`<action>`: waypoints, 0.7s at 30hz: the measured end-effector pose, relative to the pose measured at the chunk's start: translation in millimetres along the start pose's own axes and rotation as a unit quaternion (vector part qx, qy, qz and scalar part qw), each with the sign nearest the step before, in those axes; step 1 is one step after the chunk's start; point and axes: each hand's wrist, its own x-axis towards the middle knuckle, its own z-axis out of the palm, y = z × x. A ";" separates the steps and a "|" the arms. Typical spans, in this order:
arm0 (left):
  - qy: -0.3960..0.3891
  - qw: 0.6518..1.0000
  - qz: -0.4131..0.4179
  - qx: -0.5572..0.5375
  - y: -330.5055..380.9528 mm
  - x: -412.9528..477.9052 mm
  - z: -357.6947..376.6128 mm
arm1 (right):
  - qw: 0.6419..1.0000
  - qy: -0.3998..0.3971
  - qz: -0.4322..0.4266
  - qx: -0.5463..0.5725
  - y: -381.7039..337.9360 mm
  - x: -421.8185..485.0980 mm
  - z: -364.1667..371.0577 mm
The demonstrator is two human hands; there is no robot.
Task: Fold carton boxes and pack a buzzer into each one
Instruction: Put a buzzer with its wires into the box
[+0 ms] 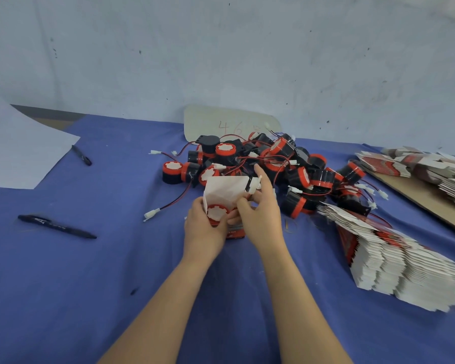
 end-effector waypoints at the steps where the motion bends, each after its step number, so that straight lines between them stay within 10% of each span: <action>1: -0.001 1.000 0.002 -0.002 0.3 -0.5 -0.4 | 1.000 0.001 0.004 0.022 -0.5 -0.3 -0.5; 17: 0.011 1.000 0.019 0.012 0.3 -3.2 0.8 | 0.918 0.124 -0.108 -0.361 8.1 -2.1 -1.5; 21: 0.012 1.000 0.012 0.012 2.1 -4.2 1.7 | 0.888 0.014 -0.066 -0.454 6.6 -2.8 0.2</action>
